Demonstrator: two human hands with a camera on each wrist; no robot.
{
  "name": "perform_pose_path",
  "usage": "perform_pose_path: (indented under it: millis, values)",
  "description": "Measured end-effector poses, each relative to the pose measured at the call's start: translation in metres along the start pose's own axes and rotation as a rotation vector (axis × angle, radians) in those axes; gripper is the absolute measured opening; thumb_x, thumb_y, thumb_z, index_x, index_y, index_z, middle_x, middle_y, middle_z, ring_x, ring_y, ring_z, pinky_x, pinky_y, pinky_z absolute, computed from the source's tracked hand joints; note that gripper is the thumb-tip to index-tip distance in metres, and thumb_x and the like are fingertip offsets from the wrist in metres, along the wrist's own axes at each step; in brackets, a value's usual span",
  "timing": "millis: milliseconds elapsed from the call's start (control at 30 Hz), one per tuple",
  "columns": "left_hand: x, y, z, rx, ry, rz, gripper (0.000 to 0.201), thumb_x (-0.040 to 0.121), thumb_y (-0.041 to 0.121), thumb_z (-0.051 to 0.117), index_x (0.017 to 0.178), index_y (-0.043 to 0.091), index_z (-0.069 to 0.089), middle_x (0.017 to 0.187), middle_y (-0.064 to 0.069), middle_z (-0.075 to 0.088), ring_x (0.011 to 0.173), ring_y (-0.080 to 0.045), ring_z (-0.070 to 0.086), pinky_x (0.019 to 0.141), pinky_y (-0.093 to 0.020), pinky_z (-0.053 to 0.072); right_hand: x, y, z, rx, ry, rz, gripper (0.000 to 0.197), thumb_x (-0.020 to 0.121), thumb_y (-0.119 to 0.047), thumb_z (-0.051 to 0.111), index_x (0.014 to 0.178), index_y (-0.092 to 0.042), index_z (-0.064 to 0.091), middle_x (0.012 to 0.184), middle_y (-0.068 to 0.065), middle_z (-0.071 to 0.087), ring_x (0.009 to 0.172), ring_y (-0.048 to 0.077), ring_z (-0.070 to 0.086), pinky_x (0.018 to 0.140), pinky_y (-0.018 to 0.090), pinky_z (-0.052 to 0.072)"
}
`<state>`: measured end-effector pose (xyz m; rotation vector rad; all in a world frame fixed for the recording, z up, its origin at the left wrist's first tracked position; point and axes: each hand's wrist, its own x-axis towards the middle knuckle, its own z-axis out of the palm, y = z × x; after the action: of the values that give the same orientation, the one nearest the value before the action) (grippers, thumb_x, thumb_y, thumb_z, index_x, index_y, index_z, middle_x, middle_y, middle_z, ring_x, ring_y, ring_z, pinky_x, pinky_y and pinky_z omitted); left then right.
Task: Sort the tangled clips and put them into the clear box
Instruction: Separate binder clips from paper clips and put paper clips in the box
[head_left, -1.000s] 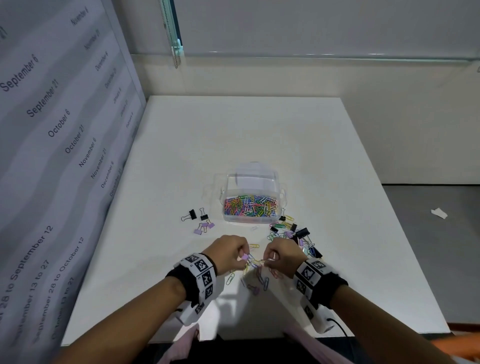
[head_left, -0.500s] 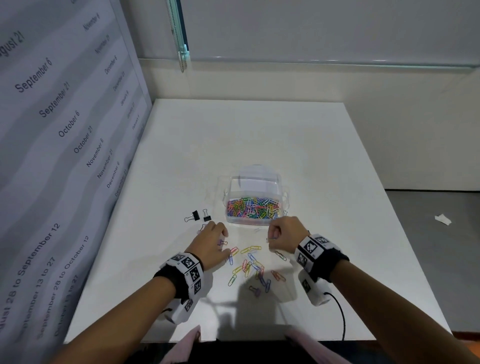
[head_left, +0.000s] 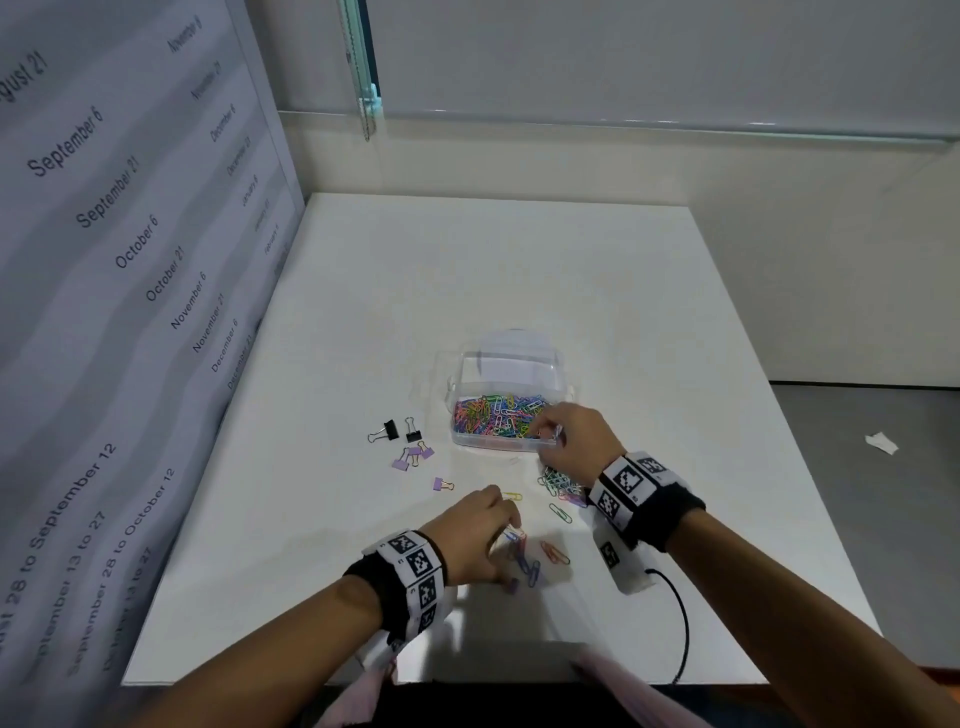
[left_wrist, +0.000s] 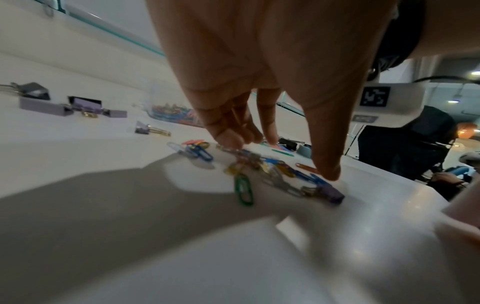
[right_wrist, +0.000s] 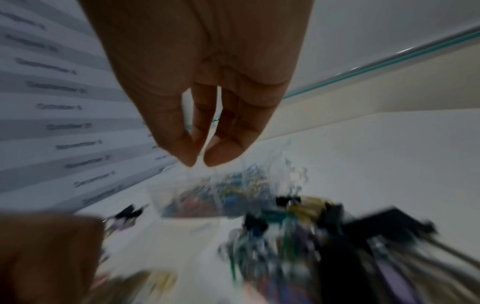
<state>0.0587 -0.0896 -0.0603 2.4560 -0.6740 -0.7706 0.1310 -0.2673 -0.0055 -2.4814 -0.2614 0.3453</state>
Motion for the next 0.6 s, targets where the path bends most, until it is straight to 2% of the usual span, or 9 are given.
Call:
perform_pose_path:
  millis: [67, 133, 167, 200, 267, 333, 433, 500, 600]
  values:
    - [-0.002, 0.005, 0.002, 0.023, -0.020, 0.086, 0.051, 0.068, 0.036, 0.077, 0.109, 0.015, 0.057, 0.114, -0.010, 0.050, 0.106, -0.025, 0.048, 0.092, -0.035, 0.044, -0.013, 0.005, 0.007, -0.025, -0.097, -0.008, 0.020, 0.070, -0.004, 0.056, 0.081, -0.015, 0.067, 0.077, 0.001, 0.066, 0.064, 0.011, 0.051, 0.064, 0.021, 0.043]
    - [-0.004, 0.008, 0.005, 0.045, -0.062, 0.142, 0.040, 0.071, 0.029, 0.074, 0.103, 0.011, 0.061, 0.107, -0.014, 0.054, 0.102, -0.028, 0.050, 0.087, -0.038, 0.046, -0.028, 0.011, 0.014, -0.089, -0.258, -0.025, 0.018, 0.070, -0.007, 0.059, 0.084, -0.015, 0.067, 0.071, -0.008, 0.058, 0.059, -0.001, 0.046, 0.057, 0.009, 0.036]
    - [-0.005, 0.008, 0.007, 0.049, -0.085, 0.148, 0.037, 0.071, 0.026, 0.073, 0.102, 0.009, 0.061, 0.105, -0.015, 0.055, 0.101, -0.029, 0.051, 0.086, -0.038, 0.046, -0.034, 0.016, 0.018, -0.117, -0.319, -0.033, 0.018, 0.070, -0.009, 0.062, 0.086, -0.015, 0.066, 0.072, -0.008, 0.055, 0.058, -0.004, 0.043, 0.054, 0.006, 0.031]
    - [-0.005, 0.009, 0.008, 0.050, -0.101, 0.152, 0.035, 0.071, 0.023, 0.072, 0.101, 0.008, 0.062, 0.106, -0.015, 0.056, 0.100, -0.030, 0.051, 0.086, -0.038, 0.047, -0.041, 0.020, 0.023, -0.131, -0.347, -0.038, 0.019, 0.069, -0.010, 0.064, 0.087, -0.014, 0.065, 0.075, -0.007, 0.054, 0.058, -0.003, 0.041, 0.054, 0.008, 0.030]
    - [-0.005, 0.010, 0.009, 0.056, -0.131, 0.163, 0.031, 0.073, 0.018, 0.072, 0.099, 0.003, 0.063, 0.107, -0.017, 0.056, 0.100, -0.032, 0.052, 0.085, -0.037, 0.046, -0.051, 0.030, 0.033, -0.123, -0.346, -0.050, 0.026, 0.065, -0.013, 0.072, 0.090, -0.012, 0.063, 0.079, 0.000, 0.054, 0.066, 0.009, 0.044, 0.063, 0.020, 0.034]
    - [-0.005, 0.012, 0.008, 0.069, -0.144, 0.171, 0.028, 0.076, 0.015, 0.070, 0.098, 0.000, 0.062, 0.109, -0.019, 0.056, 0.101, -0.033, 0.052, 0.086, -0.037, 0.043, -0.058, 0.036, 0.041, -0.125, -0.377, -0.012, 0.044, 0.062, -0.019, 0.079, 0.101, -0.014, 0.058, 0.093, 0.006, 0.055, 0.082, 0.014, 0.045, 0.073, 0.024, 0.036]
    - [-0.006, 0.012, 0.008, 0.059, -0.130, 0.170, 0.028, 0.079, 0.015, 0.066, 0.101, -0.001, 0.061, 0.111, -0.018, 0.057, 0.102, -0.032, 0.053, 0.089, -0.037, 0.044, -0.065, 0.036, 0.050, -0.125, -0.400, 0.059, 0.070, 0.057, -0.025, 0.084, 0.116, -0.024, 0.046, 0.114, 0.003, 0.046, 0.099, 0.019, 0.049, 0.085, 0.031, 0.045]
    - [-0.008, 0.011, 0.006, 0.043, -0.105, 0.152, 0.023, 0.081, 0.016, 0.063, 0.100, 0.002, 0.060, 0.107, -0.015, 0.059, 0.098, -0.029, 0.054, 0.086, -0.036, 0.044, -0.068, 0.035, 0.055, -0.119, -0.397, 0.055, 0.081, 0.056, -0.024, 0.085, 0.123, -0.027, 0.041, 0.117, 0.003, 0.041, 0.103, 0.021, 0.050, 0.088, 0.032, 0.046]
    - [-0.010, 0.006, -0.001, -0.041, -0.021, 0.109, 0.013, 0.082, 0.020, 0.060, 0.093, 0.011, 0.057, 0.098, -0.008, 0.059, 0.087, -0.023, 0.054, 0.077, -0.031, 0.042, -0.067, 0.030, 0.064, -0.051, -0.377, 0.048, 0.089, 0.056, -0.019, 0.085, 0.131, -0.027, 0.037, 0.109, 0.001, 0.035, 0.097, 0.019, 0.047, 0.084, 0.027, 0.042]
